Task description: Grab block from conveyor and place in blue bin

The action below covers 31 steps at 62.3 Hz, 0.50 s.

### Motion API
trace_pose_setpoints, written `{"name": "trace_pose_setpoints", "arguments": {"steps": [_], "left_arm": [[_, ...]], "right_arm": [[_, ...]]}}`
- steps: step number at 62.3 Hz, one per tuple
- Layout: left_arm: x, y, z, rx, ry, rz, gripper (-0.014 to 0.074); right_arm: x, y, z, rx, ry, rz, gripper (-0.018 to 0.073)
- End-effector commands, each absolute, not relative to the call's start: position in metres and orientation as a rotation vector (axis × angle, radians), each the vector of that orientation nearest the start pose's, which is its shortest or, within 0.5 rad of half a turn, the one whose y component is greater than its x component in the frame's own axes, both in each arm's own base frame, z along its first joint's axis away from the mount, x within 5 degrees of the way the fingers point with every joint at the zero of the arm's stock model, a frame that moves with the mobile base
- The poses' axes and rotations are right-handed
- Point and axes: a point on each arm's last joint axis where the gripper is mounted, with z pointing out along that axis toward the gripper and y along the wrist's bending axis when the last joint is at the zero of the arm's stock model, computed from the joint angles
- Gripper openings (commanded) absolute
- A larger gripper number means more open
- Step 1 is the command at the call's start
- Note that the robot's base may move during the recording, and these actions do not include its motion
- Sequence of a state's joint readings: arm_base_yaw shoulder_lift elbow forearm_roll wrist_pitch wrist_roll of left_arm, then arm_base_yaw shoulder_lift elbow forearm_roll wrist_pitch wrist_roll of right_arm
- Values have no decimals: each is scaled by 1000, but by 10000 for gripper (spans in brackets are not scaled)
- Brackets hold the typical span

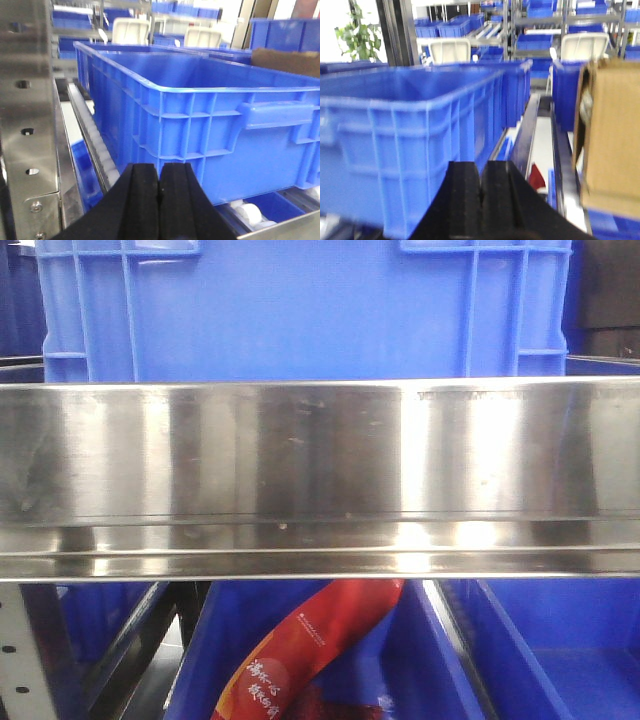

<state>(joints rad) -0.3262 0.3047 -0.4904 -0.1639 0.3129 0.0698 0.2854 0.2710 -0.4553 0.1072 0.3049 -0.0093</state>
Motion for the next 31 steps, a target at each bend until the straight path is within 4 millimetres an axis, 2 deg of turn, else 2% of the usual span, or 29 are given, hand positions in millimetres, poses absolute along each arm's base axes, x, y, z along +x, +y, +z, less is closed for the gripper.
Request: {"name": "trace_pose_setpoints", "arguments": {"steps": [1, 11, 31], "left_arm": [[52, -22, 331, 214, 1544, -372, -111], [38, -17, 336, 203, 1460, -378, -111], [33, -16, 337, 201, 1433, -381, -111]], "right_arm": [[52, 19, 317, -193, 1621, 309, -162], [46, 17, 317, -193, 1605, 311, -162], [46, 17, 316, -191, 1606, 314, -162]]}}
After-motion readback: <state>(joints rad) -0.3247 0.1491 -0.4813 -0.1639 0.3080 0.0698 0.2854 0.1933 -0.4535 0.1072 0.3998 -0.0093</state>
